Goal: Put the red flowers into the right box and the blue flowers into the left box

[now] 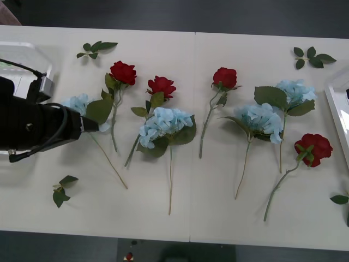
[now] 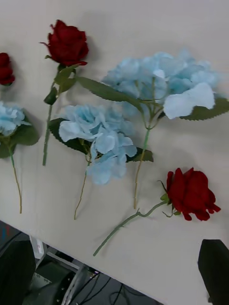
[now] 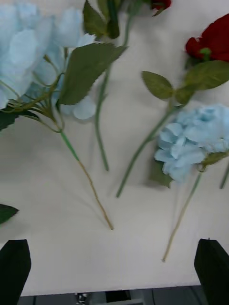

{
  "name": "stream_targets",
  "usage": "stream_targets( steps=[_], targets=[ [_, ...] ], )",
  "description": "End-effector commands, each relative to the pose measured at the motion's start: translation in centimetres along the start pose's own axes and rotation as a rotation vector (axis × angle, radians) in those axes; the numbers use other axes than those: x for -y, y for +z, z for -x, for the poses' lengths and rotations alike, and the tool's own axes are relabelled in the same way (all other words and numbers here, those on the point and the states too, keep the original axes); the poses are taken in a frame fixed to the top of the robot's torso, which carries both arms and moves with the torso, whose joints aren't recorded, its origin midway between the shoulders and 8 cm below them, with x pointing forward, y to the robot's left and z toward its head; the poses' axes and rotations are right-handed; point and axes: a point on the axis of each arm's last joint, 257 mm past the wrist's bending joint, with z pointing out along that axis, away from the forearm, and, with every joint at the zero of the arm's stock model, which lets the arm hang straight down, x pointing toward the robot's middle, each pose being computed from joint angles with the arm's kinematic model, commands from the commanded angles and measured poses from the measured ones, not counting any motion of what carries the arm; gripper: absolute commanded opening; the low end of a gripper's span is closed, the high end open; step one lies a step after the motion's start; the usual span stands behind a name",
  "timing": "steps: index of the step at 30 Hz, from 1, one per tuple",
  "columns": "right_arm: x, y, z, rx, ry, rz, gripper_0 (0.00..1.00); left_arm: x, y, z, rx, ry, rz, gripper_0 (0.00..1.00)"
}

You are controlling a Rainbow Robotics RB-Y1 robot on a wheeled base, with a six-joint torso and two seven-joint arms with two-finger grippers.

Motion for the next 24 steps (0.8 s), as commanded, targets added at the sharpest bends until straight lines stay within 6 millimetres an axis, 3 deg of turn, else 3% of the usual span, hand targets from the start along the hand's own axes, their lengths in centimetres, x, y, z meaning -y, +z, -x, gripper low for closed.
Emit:
stream_targets(
  steps=[1,8,17,24],
  targets=[
    [2.2,-0.1,-1.2,-0.004,0.121,-0.126,1.0,-0.3,0.9,1.4,0.026,0.036,0.043,1.0],
    [3.5,2.0,-4.5,0.004,0.269,-0.248,1.0,-1.6,3.1,2.4,0.013,0.005,0.09,1.0],
    [2.7,4.6,-8.4,-0.048,0.484,-0.3,1.0,-3.5,6.3,3.3,-0.015,-0.03,0.167,1.0],
    [2.7,6.7,-10.4,-0.087,0.575,-0.331,1.0,-4.3,8.4,3.3,-0.031,-0.049,0.201,1.0]
  ],
)
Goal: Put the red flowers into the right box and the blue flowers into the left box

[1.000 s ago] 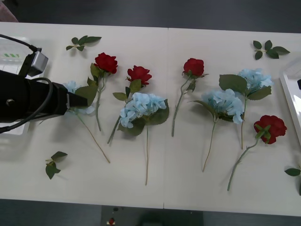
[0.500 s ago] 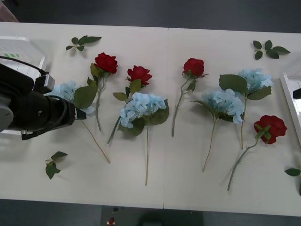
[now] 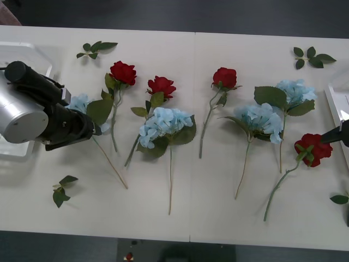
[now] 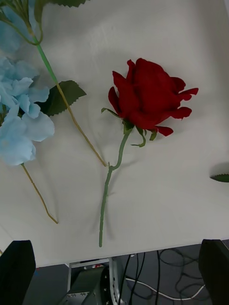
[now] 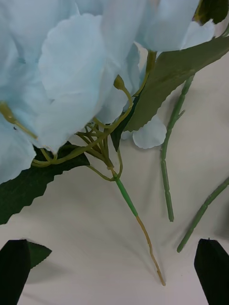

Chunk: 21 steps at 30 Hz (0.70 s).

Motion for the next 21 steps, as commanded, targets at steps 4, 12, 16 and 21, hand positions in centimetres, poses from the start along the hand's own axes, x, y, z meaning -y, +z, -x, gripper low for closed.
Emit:
stream_targets(
  steps=[4,12,16,21],
  targets=[
    [0.1,1.5,-0.1,0.027,0.084,-0.047,1.0,1.2,1.4,0.8,-0.004,-0.034,0.001,1.0],
    [0.2,5.2,-0.6,0.071,0.122,-0.086,1.0,2.2,3.4,0.2,-0.005,-0.027,0.002,1.0],
    [0.3,6.4,-0.7,0.09,0.148,-0.1,1.0,1.9,3.9,-0.3,-0.007,-0.006,0.021,1.0],
    [0.1,8.5,-0.5,0.109,0.185,-0.086,1.0,1.5,4.6,-0.8,0.004,0.031,0.055,1.0]
  ],
)
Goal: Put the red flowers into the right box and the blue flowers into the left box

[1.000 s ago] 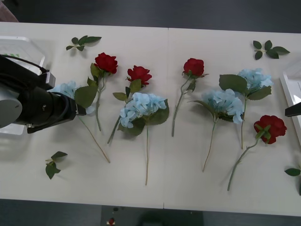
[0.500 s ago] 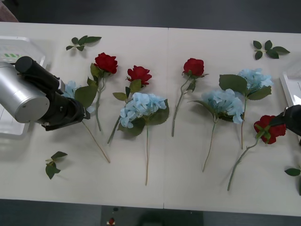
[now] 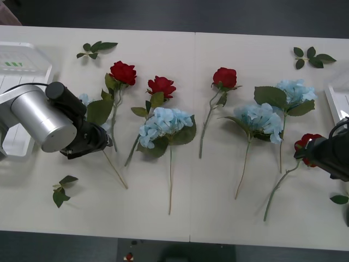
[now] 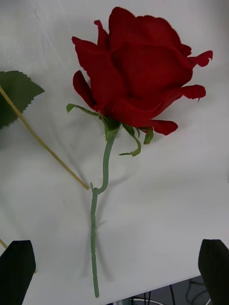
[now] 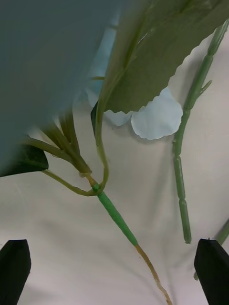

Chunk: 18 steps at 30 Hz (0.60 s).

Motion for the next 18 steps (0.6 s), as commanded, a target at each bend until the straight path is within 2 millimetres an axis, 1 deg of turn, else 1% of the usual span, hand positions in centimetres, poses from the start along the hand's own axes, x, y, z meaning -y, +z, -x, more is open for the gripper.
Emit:
stream_targets(
  steps=[1,6,7,8,9,10,11,12,14,18],
  targets=[
    [-0.7,1.1,1.0,0.041,0.089,0.03,1.0,0.8,-0.4,1.4,0.043,0.003,0.007,1.0],
    [-0.5,2.7,1.3,0.06,0.116,0.024,1.0,0.7,0.0,0.9,0.042,0.013,0.018,1.0],
    [-0.4,3.0,1.2,0.06,0.117,0.023,1.0,0.7,-0.1,0.9,0.042,0.014,0.017,0.91],
    [-0.5,3.2,1.1,0.06,0.116,0.022,1.0,0.8,0.0,0.9,0.041,0.014,0.016,0.79],
    [-0.4,3.4,1.1,0.059,0.116,0.017,1.0,0.8,0.0,0.9,0.043,0.013,0.014,0.53],
    [-0.4,3.5,1.0,0.058,0.116,0.016,1.0,0.7,-0.1,0.9,0.041,0.013,0.016,0.46],
    [-0.3,3.7,0.8,0.055,0.115,0.012,1.0,0.7,0.0,0.8,0.039,0.012,0.017,0.16],
    [-0.1,4.0,0.8,0.055,0.114,0.009,1.0,0.7,-0.1,0.9,0.042,0.012,0.017,0.07],
    [-0.1,4.7,0.6,0.056,0.116,0.009,1.0,0.7,0.0,0.9,0.042,0.011,0.018,0.0],
    [0.0,6.3,0.7,0.073,0.122,0.013,1.0,0.7,0.0,0.9,0.043,0.016,0.019,0.0]
  ],
)
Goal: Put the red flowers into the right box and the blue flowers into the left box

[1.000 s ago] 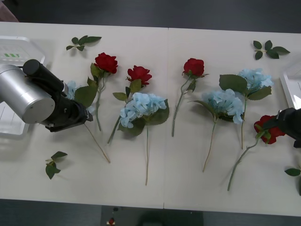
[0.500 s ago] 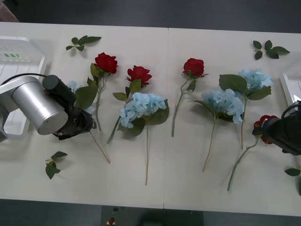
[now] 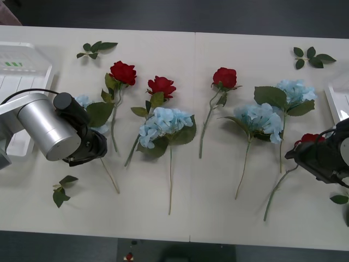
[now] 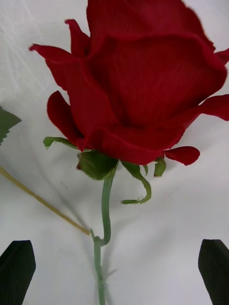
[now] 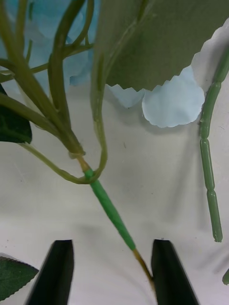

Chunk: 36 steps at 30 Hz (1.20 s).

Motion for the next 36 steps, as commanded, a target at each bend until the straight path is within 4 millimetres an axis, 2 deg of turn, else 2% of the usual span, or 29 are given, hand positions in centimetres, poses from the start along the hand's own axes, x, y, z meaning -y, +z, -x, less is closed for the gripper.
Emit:
stream_targets(
  steps=[1,6,14,17,20,21,23,24,26,27,29,31,34,36],
  targets=[
    [0.2,1.3,0.0,0.013,0.027,0.002,1.0,1.5,-1.2,2.3,0.052,-0.008,-0.023,0.0],
    [0.3,2.6,0.0,0.024,0.048,0.012,1.0,1.1,-1.0,2.4,0.061,0.001,-0.009,0.0],
    [0.1,3.5,-0.1,0.041,0.05,0.01,1.0,0.8,-1.1,2.9,0.081,0.011,0.002,0.0],
    [0.0,3.6,-0.2,0.043,0.049,0.011,1.0,0.5,-2.2,4.2,0.122,0.025,0.006,0.0],
    [-0.1,3.7,-0.2,0.045,0.049,0.01,1.0,0.1,-4.7,6.3,0.173,0.032,-0.001,0.0],
    [-0.1,3.7,-0.2,0.045,0.049,0.01,0.85,-0.2,-5.5,6.8,0.185,0.034,0.002,0.0],
    [-0.1,3.7,-0.2,0.045,0.052,0.01,0.37,-0.7,-7.6,8.2,0.22,0.036,0.005,0.0],
    [-0.1,3.7,-0.2,0.044,0.054,0.011,0.23,-0.7,-8.5,8.8,0.234,0.035,0.001,0.0],
    [-0.3,3.6,-0.2,0.044,0.053,0.014,0.04,-1.1,-10.6,10.3,0.263,0.021,-0.017,0.0],
    [-0.3,3.6,-0.2,0.043,0.055,0.015,0.0,-1.3,-11.9,11.3,0.282,0.012,-0.03,0.0],
    [-0.4,3.6,-0.2,0.042,0.054,0.018,0.0,-1.9,-13.6,12.6,0.307,-0.002,-0.04,0.0],
    [-0.4,3.6,-0.3,0.041,0.05,0.017,0.0,-3.4,-15.4,14.3,0.335,0.0,-0.032,0.0],
    [-0.5,3.6,-0.2,0.042,0.048,0.018,0.0,-6.1,-17.2,16.3,0.347,-0.024,-0.017,0.0],
    [-0.7,3.4,-0.2,0.044,0.042,0.024,0.0,-9.1,-18.1,17.9,0.344,-0.067,0.002,0.0]
  ],
)
